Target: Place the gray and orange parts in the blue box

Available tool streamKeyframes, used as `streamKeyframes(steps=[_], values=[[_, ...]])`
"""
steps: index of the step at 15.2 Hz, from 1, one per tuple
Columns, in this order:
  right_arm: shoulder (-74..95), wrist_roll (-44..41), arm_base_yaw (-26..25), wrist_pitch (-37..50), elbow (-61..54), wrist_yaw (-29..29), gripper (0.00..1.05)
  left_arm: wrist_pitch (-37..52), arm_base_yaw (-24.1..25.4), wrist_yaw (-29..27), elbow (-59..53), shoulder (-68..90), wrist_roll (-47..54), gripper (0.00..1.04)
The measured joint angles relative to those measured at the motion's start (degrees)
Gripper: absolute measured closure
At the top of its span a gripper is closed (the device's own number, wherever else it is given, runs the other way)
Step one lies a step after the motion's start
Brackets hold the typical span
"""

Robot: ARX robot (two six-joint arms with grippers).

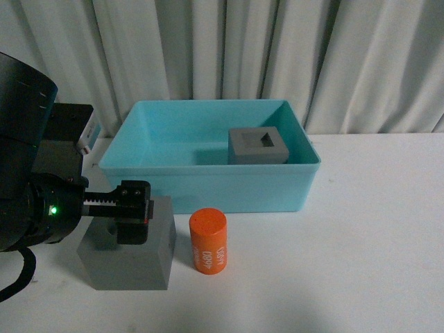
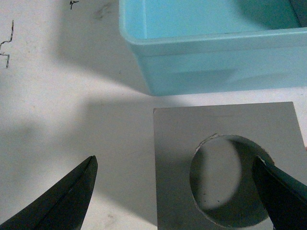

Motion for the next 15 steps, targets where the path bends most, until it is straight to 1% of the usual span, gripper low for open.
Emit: streamKeyframes(steps=[13,15], values=[[0.0,0.0,0.0,0.0,0.0,0.0,0.06,2.3,1.5,0.8,0.5,4.4,1.3,0.08],[0.0,0.0,0.0,0.0,0.0,0.0,0.06,2.6,1.3,1.1,0.2,4.4,1.3,0.27]])
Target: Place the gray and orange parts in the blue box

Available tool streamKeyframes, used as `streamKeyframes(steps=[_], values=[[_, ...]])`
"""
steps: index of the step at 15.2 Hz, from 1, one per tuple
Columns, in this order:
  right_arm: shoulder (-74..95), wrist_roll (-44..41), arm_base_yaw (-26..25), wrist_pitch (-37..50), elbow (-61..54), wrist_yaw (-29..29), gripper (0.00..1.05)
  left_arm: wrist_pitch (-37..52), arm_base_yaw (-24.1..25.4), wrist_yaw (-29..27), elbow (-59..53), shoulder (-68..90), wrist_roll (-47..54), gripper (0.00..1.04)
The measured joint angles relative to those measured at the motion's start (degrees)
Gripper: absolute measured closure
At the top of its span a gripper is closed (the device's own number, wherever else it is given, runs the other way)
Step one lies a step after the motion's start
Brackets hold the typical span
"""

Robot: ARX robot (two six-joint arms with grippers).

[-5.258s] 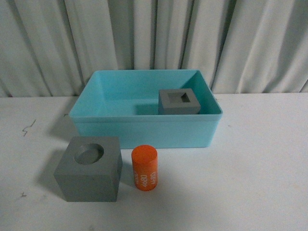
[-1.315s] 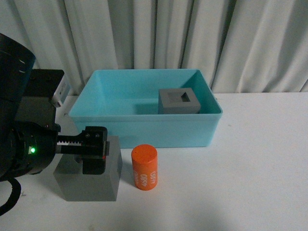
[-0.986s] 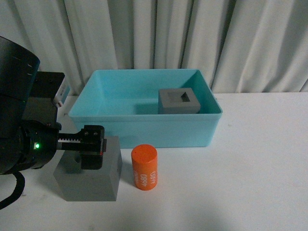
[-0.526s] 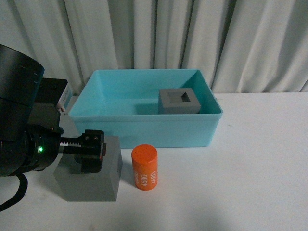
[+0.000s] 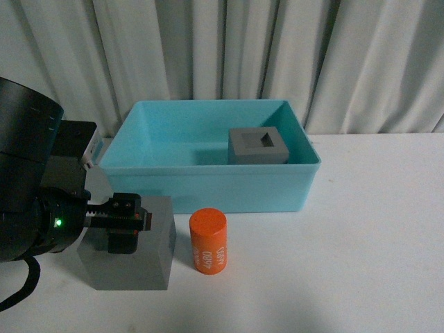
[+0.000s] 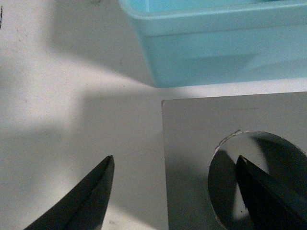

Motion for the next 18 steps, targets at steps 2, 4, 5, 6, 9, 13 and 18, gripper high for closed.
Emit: streamKeyframes(steps=[2,4,5,6,9,13,18], values=[[0.0,0.0,0.0,0.0,0.0,0.0,0.06,0.2,-0.4,0.4,-0.6,-0.3,0.0,0.48],[0.0,0.0,0.0,0.0,0.0,0.0,0.06,-0.2,-0.8,0.4,-1.7,-1.4,0.0,0.68],[0.0,0.0,0.0,0.0,0.0,0.0,0.06,-0.8,-0.9,0.7,-2.3,-2.5,-0.2,0.78],[0.0,0.0,0.0,0.0,0.0,0.0,0.06,-1.9,-1.0,1.4,-2.9,-4.3,-0.6,0.82],[0.0,0.0,0.0,0.0,0.0,0.0,0.06,-10.3,-0.5,3.1,-3.8,-11.7,-2.4,0.85],[0.0,0.0,0.0,0.0,0.0,0.0,0.06,-25.0,3.0,7.1,2.3,-28.6,-8.1,0.85],[0.0,0.0,0.0,0.0,0.0,0.0,0.06,-24.1,3.1,6.3,23.0,-20.2,-10.5,0.86]])
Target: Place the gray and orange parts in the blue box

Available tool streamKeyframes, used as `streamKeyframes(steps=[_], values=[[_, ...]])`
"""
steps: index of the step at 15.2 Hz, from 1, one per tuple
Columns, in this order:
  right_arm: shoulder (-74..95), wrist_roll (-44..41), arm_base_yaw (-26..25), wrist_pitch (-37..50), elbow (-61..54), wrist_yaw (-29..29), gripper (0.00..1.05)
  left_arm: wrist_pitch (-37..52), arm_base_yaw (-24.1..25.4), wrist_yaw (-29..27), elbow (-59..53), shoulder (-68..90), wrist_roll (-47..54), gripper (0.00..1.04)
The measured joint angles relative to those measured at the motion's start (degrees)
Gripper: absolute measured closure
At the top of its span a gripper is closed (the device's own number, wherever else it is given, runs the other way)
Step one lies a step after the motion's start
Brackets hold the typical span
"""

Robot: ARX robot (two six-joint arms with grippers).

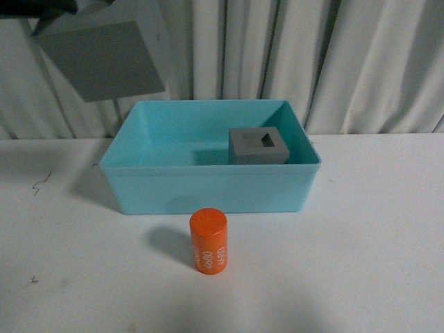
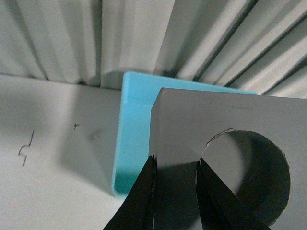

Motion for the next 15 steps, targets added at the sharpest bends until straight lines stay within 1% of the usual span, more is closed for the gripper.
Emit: streamKeyframes(steps=[2,3,5,9,15], values=[[0.0,0.0,0.0,0.0,0.0,0.0,0.06,2.4,-1.5,-1.9,6.8,7.9,1.3,0.86],[0.0,0.0,0.0,0.0,0.0,0.0,0.06,1.8,-2.1,-2.4,10.4,11.7,1.5,0.86],[0.0,0.0,0.0,0.0,0.0,0.0,0.06,3.8,-3.2,-3.6,13.4,17.6,2.5,0.86],[0.0,0.0,0.0,0.0,0.0,0.0,0.06,7.0,-3.7,-6.6,13.1,26.6,5.9,0.86],[0.0,0.0,0.0,0.0,0.0,0.0,0.06,10.2,-2.4,-8.9,12.1,32.5,9.2,0.86]])
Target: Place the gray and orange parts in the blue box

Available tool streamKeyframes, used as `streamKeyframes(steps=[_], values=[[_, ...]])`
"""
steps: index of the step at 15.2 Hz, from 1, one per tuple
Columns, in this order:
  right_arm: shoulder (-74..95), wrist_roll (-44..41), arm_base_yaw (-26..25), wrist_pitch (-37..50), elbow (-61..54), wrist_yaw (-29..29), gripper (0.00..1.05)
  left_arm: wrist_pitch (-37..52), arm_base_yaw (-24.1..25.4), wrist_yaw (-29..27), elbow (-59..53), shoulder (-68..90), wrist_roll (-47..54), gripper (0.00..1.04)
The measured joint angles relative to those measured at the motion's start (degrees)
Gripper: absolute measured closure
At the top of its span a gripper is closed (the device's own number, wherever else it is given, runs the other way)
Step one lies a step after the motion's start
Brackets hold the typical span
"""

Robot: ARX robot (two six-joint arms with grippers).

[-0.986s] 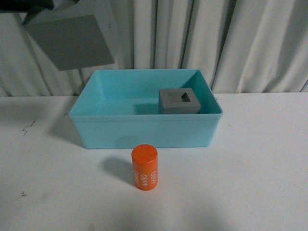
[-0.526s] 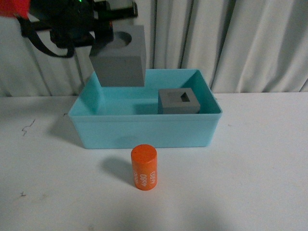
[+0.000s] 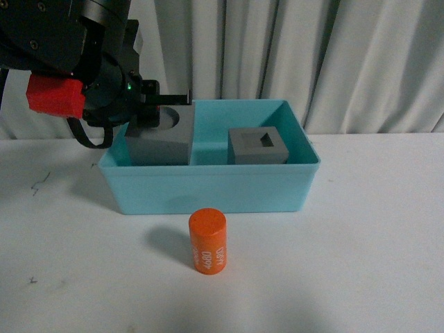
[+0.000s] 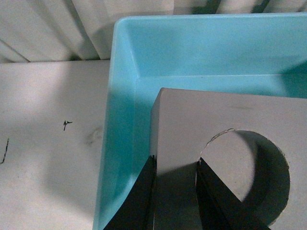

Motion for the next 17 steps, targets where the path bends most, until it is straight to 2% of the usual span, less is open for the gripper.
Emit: streamKeyframes(steps=[6,7,8,10,14,15,16,17], values=[[0.0,0.0,0.0,0.0,0.0,0.0,0.06,0.3,0.8,-0.7,-0.6,2.6,0.3,0.86],[0.0,0.0,0.0,0.0,0.0,0.0,0.06,0.3,1.0,-0.6,-0.6,2.7,0.6,0.81],[0.0,0.0,0.0,0.0,0.0,0.0,0.06,0.9,1.3,-0.6,-0.5,2.6,0.7,0.66],[0.0,0.0,0.0,0.0,0.0,0.0,0.06,-0.2,1.4,0.2,-0.8,1.6,-0.2,0.46],[0.0,0.0,0.0,0.0,0.0,0.0,0.06,-0.9,2.4,6.4,-8.2,-11.5,-6.2,0.07],[0.0,0.0,0.0,0.0,0.0,0.0,0.06,-1.3,2.9,9.0,-11.5,-17.0,-7.7,0.06],[0.0,0.0,0.0,0.0,0.0,0.0,0.06,-4.3,6.3,16.0,-23.0,-33.4,-9.5,0.07],[0.0,0.0,0.0,0.0,0.0,0.0,0.06,-7.5,9.5,19.3,-29.4,-41.2,-9.3,0.07]])
